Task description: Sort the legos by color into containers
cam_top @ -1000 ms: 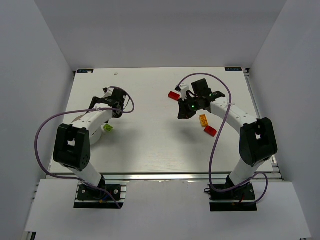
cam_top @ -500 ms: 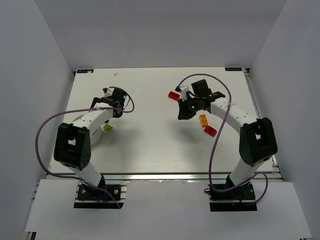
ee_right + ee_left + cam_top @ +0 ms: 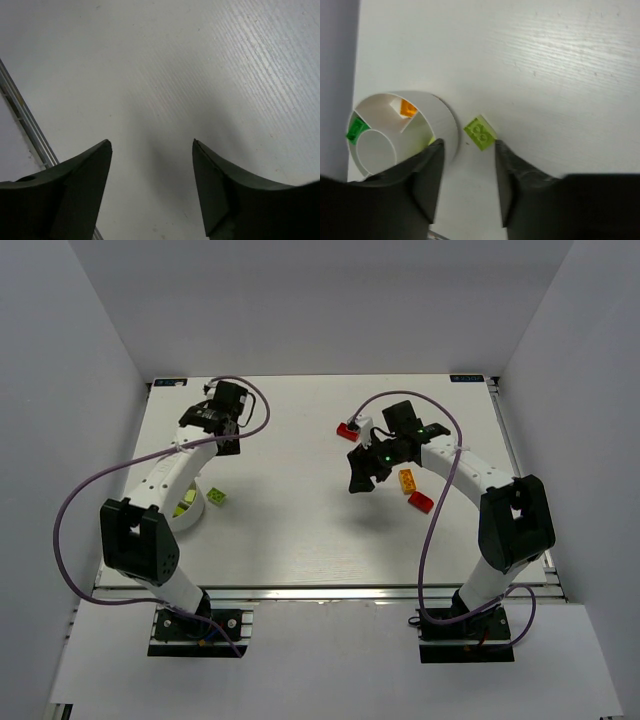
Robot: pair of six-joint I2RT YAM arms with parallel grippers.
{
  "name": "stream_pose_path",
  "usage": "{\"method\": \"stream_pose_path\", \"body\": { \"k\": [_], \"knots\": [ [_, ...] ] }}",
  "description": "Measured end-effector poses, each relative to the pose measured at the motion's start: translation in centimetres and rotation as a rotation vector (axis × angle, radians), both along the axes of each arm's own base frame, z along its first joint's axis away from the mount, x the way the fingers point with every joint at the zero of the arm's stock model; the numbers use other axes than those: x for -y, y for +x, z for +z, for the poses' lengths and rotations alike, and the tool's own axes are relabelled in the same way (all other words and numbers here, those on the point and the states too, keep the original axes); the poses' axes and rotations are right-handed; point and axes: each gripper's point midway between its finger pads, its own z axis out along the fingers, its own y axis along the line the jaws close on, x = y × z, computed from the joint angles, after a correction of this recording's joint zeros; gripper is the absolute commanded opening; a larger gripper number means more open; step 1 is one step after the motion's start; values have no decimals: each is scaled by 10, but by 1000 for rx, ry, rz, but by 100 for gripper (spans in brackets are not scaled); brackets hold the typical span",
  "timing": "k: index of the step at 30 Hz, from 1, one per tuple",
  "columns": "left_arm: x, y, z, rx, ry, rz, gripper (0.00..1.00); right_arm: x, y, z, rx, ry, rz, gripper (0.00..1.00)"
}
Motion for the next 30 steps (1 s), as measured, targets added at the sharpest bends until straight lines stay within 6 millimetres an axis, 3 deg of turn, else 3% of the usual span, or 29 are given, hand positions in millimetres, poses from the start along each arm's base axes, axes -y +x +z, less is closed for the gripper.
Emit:
{"method": "stream_pose_path", "body": {
  "k": [3, 12, 19, 30],
  "knots": [
    [11, -9, -16, -66, -68, 1, 66, 0, -4, -1, 4, -1, 32, 76],
    [31, -42, -67, -222, -229, 142, 63, 1, -4, -1, 1, -4, 33, 74],
    [25, -70, -105, -219, -274, 384, 63, 1, -4, -1, 2, -2, 31, 74],
    [10, -52, -148, -166, -175, 558, 65, 2, -6, -1, 3, -1, 32, 74]
  ]
}}
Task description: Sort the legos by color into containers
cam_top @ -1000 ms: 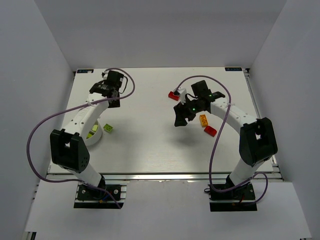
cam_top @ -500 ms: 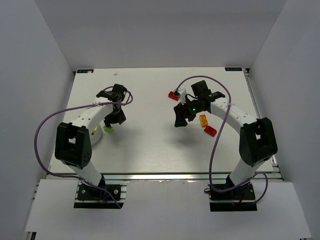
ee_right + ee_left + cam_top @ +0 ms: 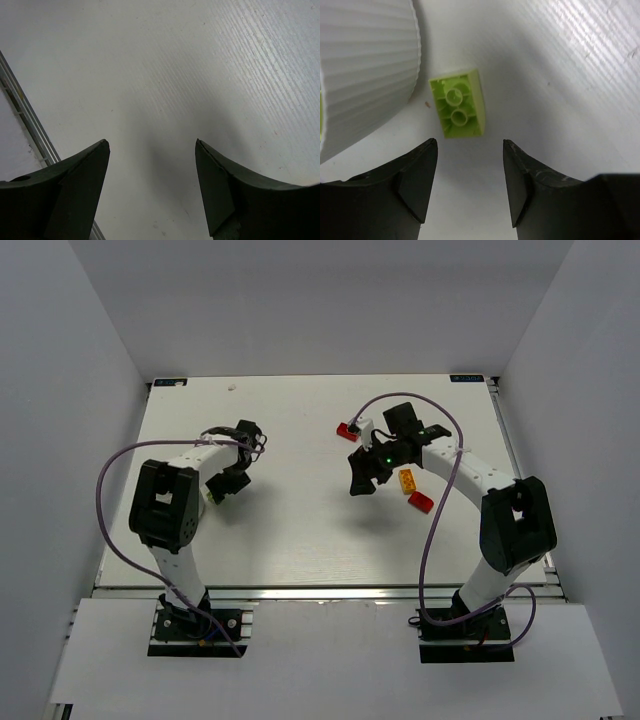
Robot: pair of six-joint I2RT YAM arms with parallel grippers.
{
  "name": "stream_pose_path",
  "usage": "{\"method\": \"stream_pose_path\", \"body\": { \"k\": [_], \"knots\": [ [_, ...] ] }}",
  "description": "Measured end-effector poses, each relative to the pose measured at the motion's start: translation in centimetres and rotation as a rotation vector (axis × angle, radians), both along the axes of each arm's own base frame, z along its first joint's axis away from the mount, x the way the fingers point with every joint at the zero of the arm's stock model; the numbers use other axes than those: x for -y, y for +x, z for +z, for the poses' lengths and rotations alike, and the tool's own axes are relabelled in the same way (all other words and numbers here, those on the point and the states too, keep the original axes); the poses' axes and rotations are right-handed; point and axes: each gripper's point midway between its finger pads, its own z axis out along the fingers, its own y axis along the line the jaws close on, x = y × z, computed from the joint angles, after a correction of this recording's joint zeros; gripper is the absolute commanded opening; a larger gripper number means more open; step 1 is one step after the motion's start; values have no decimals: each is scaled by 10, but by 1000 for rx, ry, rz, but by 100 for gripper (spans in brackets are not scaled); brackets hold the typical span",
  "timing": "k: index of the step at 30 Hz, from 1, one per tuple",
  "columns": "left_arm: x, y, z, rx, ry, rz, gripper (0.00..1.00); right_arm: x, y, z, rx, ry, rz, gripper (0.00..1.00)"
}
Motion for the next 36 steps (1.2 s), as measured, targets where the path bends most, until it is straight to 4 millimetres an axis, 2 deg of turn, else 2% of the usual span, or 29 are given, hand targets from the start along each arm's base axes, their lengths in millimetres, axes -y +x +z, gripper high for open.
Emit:
{"method": "stream_pose_path", "body": {
  "k": [4, 23, 26, 31, 36],
  "knots": [
    [-6, 8, -8, -3, 47, 11, 65, 1, -1, -1, -2, -1, 0, 75],
    [-18, 8, -14, -17, 132, 12, 67, 1, -2, -1, -3, -2, 1, 75],
    [-20, 9, -14, -17, 145, 12, 64, 1, -2, -1, -4, -2, 0, 75],
    [-24, 9, -16, -21, 163, 13, 52, 1, -2, -1, -4, -3, 1, 75],
    [-25, 10, -16, -23, 166, 14, 49, 2, -1, -1, -4, -3, -1, 75]
  ]
}}
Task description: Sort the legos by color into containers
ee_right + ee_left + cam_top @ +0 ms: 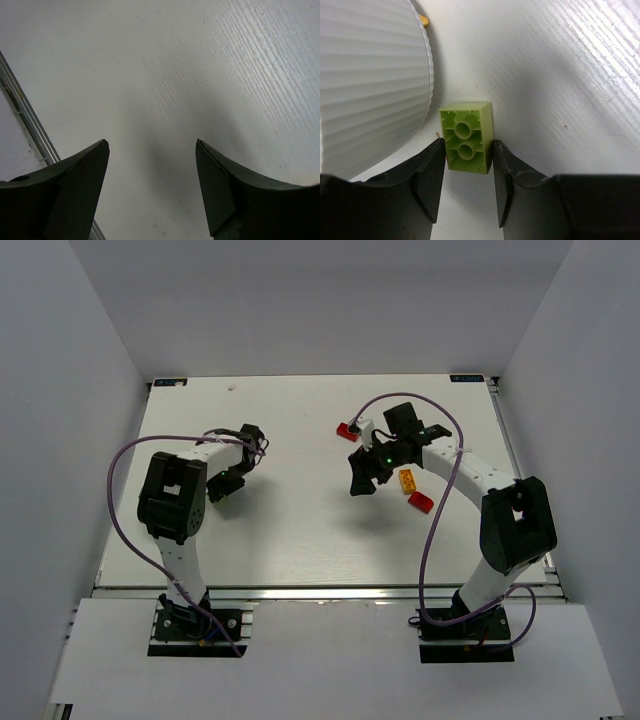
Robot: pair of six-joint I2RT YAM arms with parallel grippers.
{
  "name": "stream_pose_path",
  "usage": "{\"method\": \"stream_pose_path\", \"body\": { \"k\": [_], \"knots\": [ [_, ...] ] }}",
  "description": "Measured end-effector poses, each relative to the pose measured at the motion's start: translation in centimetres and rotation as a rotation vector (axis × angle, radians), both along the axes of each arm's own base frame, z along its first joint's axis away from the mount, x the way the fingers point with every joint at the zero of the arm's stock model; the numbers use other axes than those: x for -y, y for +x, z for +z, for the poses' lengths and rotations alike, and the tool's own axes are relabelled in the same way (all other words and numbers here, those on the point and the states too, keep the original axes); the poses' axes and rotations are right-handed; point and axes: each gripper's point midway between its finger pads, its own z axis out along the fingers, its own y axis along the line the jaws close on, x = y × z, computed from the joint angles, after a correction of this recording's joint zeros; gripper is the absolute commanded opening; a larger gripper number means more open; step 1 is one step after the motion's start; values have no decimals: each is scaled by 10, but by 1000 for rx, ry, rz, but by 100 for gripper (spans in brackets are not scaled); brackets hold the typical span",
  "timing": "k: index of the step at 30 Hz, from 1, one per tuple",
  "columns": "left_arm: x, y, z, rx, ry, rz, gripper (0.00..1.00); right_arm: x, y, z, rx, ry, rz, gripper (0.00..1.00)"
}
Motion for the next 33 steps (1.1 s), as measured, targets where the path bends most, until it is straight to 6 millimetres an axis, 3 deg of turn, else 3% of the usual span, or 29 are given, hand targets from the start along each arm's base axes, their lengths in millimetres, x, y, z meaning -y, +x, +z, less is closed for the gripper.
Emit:
{"method": "stream_pose_path", "body": {
  "k": [15, 33],
  "knots": [
    [15, 15, 7, 45, -95, -96, 26, 2, 2, 0, 0, 0, -7, 75],
    [13, 16, 101, 168, -104, -244, 22, 1, 1, 1, -3, 6, -3, 75]
  ]
}}
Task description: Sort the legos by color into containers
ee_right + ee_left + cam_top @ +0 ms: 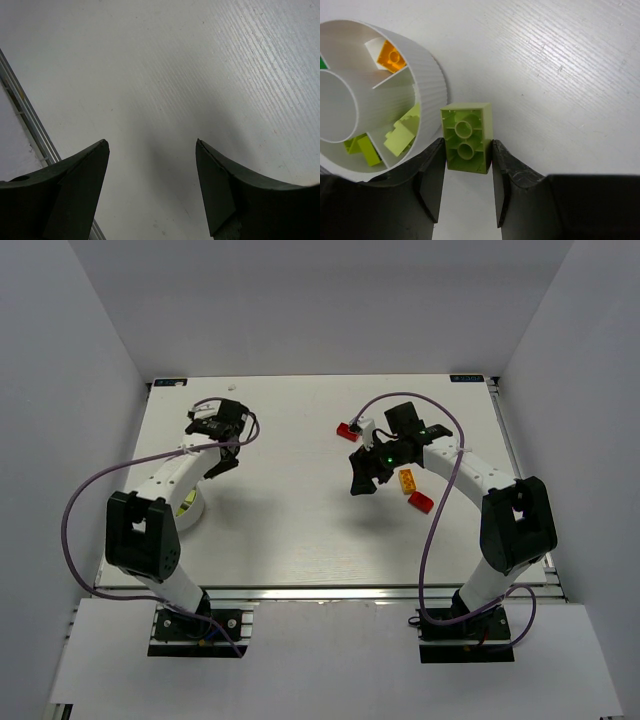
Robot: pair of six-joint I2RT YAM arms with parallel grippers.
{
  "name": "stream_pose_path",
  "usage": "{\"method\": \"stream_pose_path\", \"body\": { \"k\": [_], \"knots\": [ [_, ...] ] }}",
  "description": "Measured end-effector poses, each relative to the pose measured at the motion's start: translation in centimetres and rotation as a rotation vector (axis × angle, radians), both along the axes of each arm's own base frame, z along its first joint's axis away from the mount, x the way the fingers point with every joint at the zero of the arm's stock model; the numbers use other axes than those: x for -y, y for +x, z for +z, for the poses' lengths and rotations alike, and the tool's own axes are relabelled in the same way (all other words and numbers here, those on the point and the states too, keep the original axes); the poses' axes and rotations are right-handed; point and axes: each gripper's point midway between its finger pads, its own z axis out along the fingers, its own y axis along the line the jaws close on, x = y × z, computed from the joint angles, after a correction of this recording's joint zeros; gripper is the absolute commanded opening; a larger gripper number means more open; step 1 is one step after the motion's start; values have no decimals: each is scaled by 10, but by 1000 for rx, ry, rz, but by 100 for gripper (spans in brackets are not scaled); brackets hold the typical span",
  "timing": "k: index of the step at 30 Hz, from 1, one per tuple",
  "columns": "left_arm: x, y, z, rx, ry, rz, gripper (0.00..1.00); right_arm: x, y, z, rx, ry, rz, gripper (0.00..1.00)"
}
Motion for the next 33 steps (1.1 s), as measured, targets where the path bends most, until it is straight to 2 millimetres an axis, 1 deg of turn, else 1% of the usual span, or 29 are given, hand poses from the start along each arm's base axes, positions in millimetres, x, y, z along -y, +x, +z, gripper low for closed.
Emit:
{"method": "stream_pose_path", "body": {
  "k": [5, 10, 18, 25, 29, 32, 33],
  "knots": [
    [-4, -12, 13, -21, 18, -40, 22, 0, 0, 0, 0, 0, 0, 75],
    [-9, -21, 21, -52, 44, -85, 25, 0, 0, 0, -1, 1, 1, 75],
    [-22, -33, 21, -120, 92, -105, 26, -1, -1, 1, -1, 5, 5, 75],
    [-41, -40, 18, -160, 124, -76, 28, -1, -1, 1, -1, 5, 5, 75],
    [-46, -42, 16, -180, 143, -74, 32, -1, -1, 1, -1, 5, 5, 75],
    [-47, -43, 12, -197, 151, -81, 43, -1, -1, 1, -1, 5, 5, 75],
    [-47, -42, 12, -200, 154, -83, 48, -1, -1, 1, -1, 5, 5, 75]
  ]
}}
